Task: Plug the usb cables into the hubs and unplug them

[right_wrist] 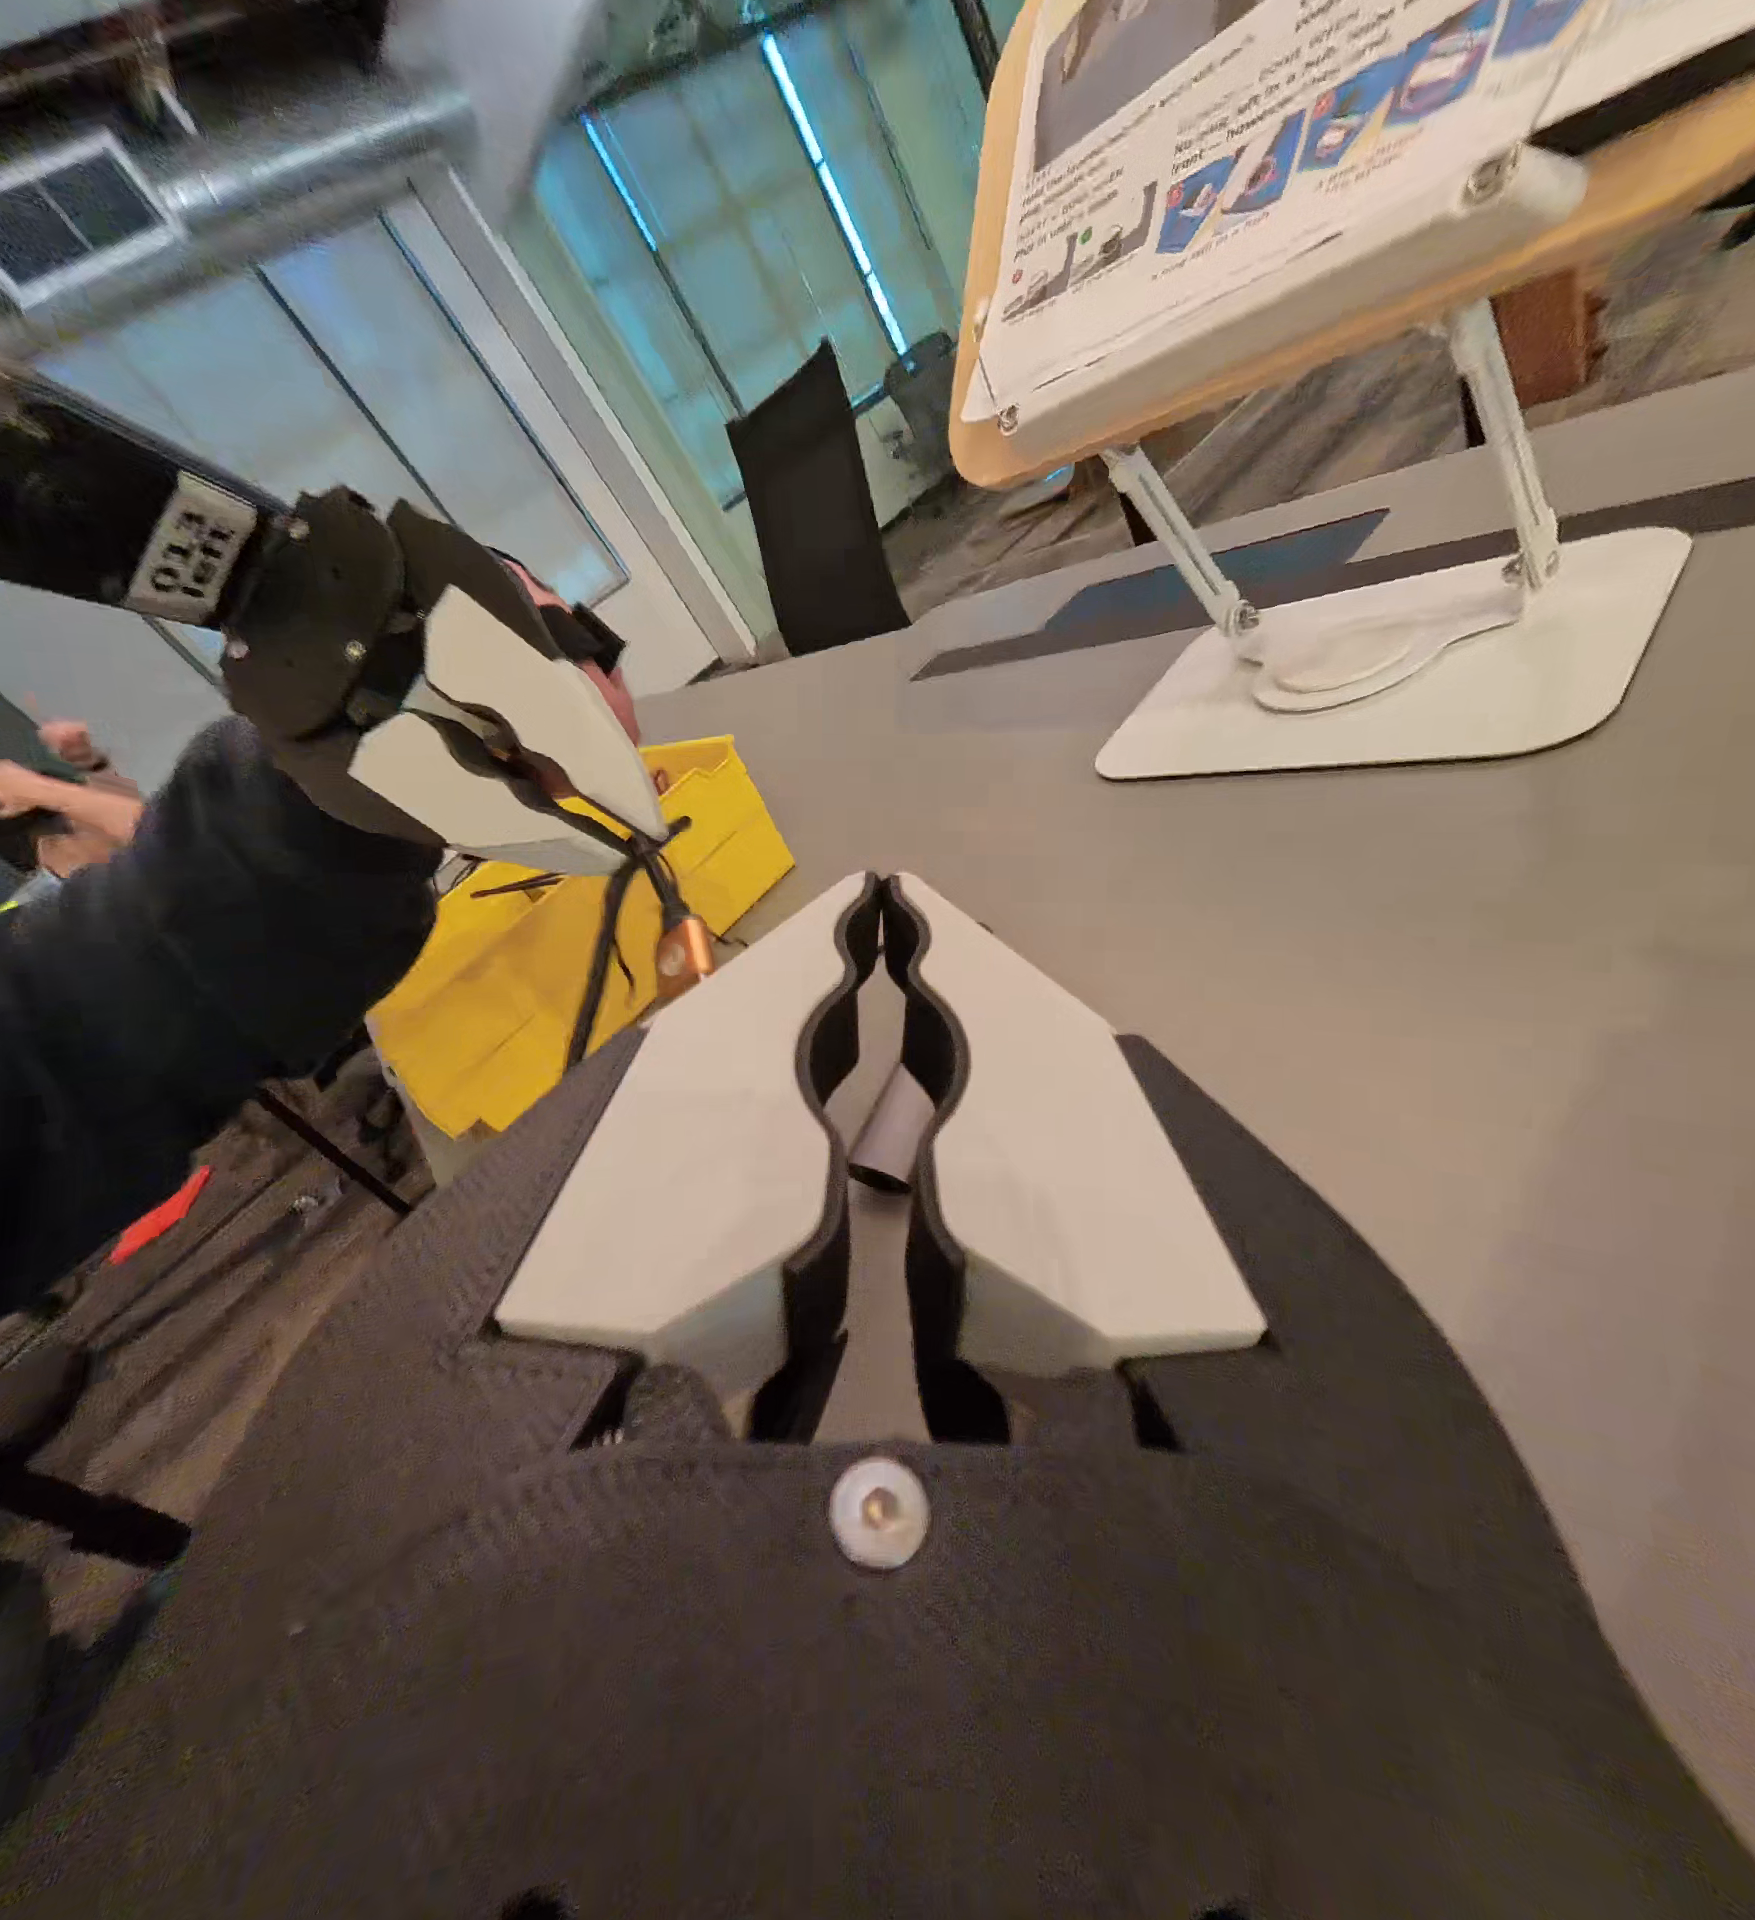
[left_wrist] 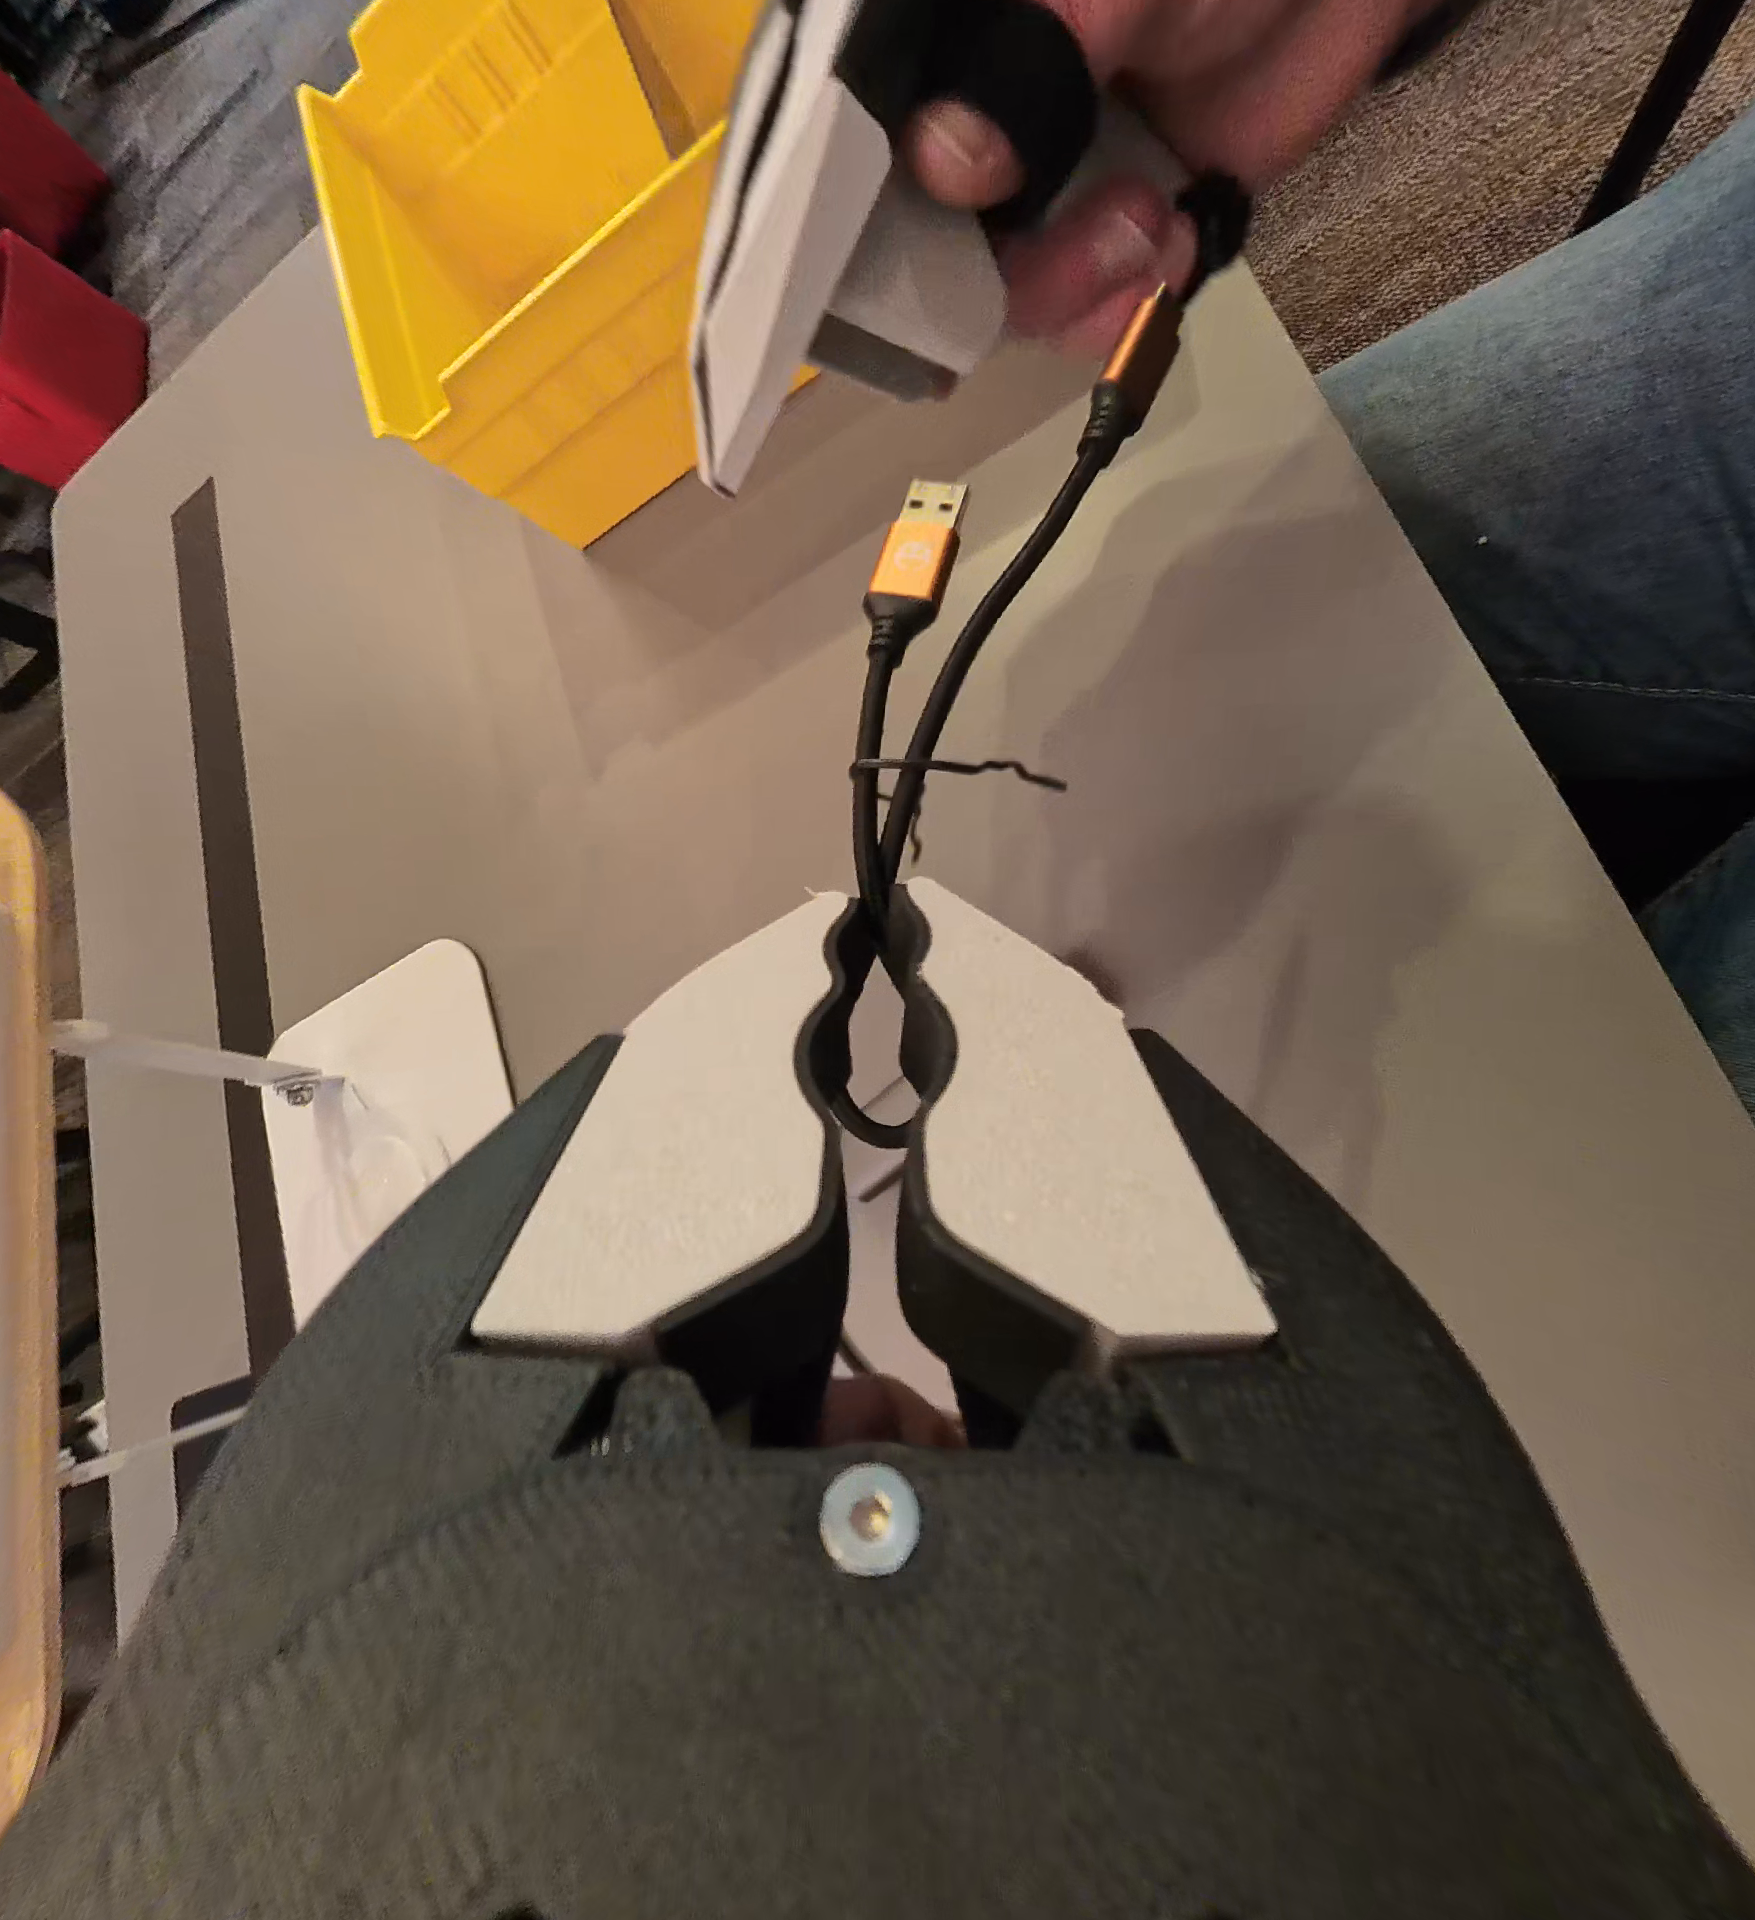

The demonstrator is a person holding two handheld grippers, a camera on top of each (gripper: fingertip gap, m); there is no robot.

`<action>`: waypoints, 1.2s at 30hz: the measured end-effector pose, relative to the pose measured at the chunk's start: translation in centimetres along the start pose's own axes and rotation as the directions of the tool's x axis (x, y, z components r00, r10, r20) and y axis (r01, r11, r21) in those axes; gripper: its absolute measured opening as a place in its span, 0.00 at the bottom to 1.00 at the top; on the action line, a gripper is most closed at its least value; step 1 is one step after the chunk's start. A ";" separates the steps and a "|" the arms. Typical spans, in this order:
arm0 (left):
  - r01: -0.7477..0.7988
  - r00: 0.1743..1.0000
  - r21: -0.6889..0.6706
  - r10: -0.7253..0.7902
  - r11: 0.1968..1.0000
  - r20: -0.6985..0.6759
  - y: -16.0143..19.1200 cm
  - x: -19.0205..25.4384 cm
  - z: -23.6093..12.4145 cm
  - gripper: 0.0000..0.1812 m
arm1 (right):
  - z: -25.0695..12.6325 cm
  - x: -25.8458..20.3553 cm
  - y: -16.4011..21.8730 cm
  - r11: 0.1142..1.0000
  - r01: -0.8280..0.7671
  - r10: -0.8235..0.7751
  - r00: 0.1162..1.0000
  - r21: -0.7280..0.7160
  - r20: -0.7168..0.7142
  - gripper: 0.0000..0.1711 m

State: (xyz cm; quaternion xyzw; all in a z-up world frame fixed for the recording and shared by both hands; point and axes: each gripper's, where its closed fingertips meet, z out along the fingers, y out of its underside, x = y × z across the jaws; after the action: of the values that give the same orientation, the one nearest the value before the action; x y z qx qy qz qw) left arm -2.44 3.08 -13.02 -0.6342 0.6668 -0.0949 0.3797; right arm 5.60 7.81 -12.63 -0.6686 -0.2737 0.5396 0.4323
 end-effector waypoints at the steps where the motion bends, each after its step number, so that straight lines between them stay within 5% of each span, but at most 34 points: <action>1: 0.008 1.000 -0.002 -0.008 1.000 0.004 0.0 -0.1 -0.2 0.02 | 0.3 0.2 0.5 1.000 -0.009 0.009 1.000 0.015 0.005 0.00; 6: 0.042 0.999 -0.005 -0.042 0.999 0.034 0.2 -0.5 -1.0 0.02 | 2.2 -0.5 3.6 0.999 0.045 -0.045 0.995 0.003 0.086 0.10; 15: 0.081 0.994 0.007 -0.082 0.997 0.079 -0.2 -1.7 -1.8 0.02 | 4.5 -5.7 4.4 0.985 0.148 -0.169 0.936 0.089 0.310 0.47; 36: 0.117 0.987 0.043 -0.120 0.992 0.103 -1.4 -2.6 -1.3 0.02 | 6.4 -6.1 0.1 0.961 0.023 -0.130 0.918 0.277 0.375 0.09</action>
State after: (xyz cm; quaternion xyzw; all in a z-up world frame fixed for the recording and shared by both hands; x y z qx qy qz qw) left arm -2.46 4.73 -10.24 -0.6698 0.6050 -0.0958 0.4197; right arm -2.18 4.49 -10.04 -0.4721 -0.3053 0.6762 0.4762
